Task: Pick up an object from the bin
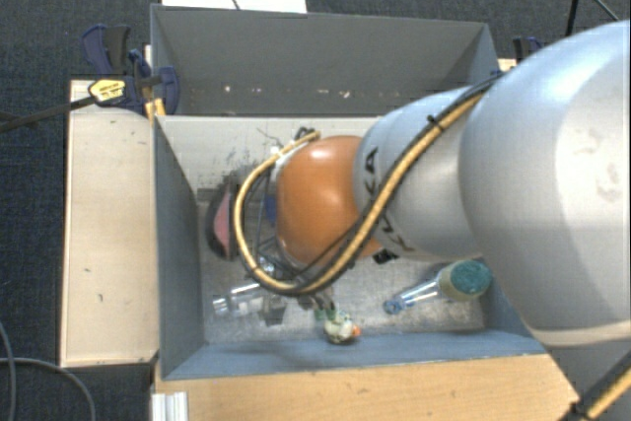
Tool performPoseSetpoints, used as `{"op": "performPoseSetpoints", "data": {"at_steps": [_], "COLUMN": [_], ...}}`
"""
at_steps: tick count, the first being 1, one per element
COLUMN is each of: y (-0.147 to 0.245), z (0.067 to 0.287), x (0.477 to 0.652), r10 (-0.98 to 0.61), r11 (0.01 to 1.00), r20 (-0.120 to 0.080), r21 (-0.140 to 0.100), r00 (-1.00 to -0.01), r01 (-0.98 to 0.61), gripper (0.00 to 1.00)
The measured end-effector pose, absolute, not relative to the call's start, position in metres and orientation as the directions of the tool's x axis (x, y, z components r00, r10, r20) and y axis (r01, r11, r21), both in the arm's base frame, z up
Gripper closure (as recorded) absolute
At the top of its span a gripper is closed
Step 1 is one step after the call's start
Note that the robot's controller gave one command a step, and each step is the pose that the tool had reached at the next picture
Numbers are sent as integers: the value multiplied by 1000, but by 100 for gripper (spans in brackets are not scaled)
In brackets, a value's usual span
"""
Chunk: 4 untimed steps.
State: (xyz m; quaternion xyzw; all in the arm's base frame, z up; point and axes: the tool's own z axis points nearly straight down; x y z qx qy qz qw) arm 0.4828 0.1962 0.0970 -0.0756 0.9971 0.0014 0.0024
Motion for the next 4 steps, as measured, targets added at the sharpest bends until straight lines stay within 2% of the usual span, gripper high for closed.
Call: {"op": "performPoseSetpoints", "data": {"at_steps": [1,2,3,4], "y": [197,198,198,198], "z": [107,165,170,190], "x": [484,485,486,487], "r10": [-146,-142,-139,-138], "r11": [989,990,990,990], "r20": [-6,-7,-4,-5], "r21": [3,3,2,3], "r00": [-989,-990,-990,-990], "r01": [-146,-142,-139,-138], "gripper": [100,100,100,100]}}
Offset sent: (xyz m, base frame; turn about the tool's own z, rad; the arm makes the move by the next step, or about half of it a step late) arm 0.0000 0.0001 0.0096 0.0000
